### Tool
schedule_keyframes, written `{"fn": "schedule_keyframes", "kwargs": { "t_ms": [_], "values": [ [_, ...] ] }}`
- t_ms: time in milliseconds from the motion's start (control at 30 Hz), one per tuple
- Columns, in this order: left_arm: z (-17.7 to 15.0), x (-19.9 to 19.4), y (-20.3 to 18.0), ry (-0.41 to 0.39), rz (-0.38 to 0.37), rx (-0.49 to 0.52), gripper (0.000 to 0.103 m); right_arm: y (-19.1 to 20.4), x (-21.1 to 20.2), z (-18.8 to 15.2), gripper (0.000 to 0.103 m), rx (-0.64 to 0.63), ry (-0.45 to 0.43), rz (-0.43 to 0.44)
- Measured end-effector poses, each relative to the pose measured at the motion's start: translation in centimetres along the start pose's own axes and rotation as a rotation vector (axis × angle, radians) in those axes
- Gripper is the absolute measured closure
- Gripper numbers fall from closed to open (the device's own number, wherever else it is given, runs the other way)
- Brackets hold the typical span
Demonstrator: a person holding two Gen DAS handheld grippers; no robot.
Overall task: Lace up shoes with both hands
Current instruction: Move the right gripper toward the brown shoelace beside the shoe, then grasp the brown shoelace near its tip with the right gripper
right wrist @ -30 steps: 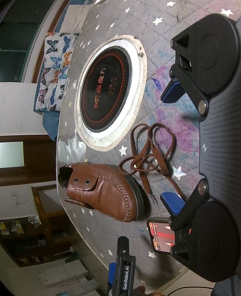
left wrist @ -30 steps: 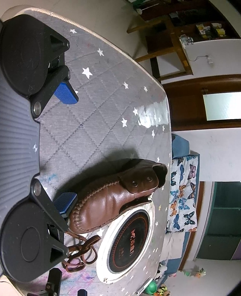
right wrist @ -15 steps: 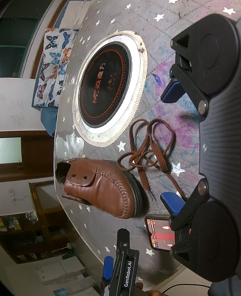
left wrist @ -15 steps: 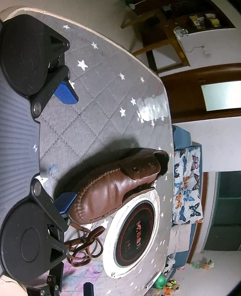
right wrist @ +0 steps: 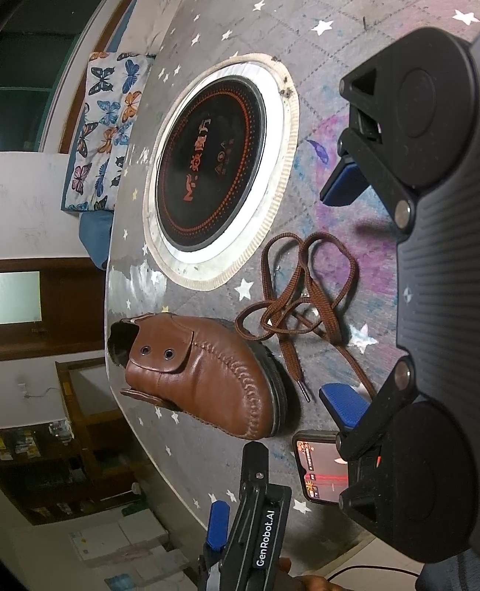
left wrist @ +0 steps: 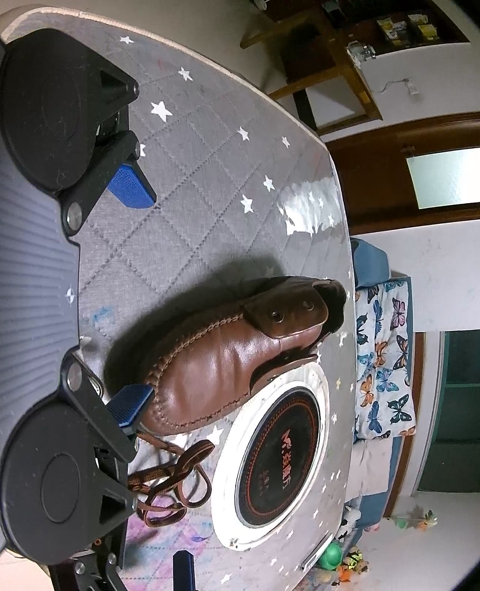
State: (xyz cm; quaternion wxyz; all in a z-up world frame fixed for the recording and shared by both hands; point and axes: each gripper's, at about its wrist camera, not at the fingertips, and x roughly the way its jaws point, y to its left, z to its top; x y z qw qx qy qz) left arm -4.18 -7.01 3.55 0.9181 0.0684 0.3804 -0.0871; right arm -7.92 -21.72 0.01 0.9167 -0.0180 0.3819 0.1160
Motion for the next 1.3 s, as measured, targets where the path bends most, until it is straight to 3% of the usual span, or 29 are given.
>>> {"fn": "schedule_keyframes", "kwargs": {
  "t_ms": [333, 767, 1033, 1200, 1300],
  "values": [
    [0.7, 0.5, 0.6, 0.016, -0.018, -0.012, 0.0, -0.1, 1.0, 0.6, 0.001, -0.009, 0.012, 0.002],
    [1.5, 0.8, 1.0, 0.008, -0.026, -0.018, 0.0, -0.1, 2.0, 1.9, 0.01, -0.034, 0.01, 0.012],
    [2.2, 0.9, 1.3, -0.007, -0.025, -0.024, 0.0, -0.3, 2.7, 2.7, 0.022, -0.037, 0.008, 0.015],
    [2.4, 1.2, 1.0, -0.005, -0.026, -0.017, 0.0, -0.5, 3.2, 3.2, 0.041, -0.04, 0.008, 0.015],
    [2.4, 1.3, 1.0, -0.003, -0.025, -0.013, 0.0, -1.2, 3.4, 3.3, 0.047, -0.032, 0.014, -0.007]
  ]
}}
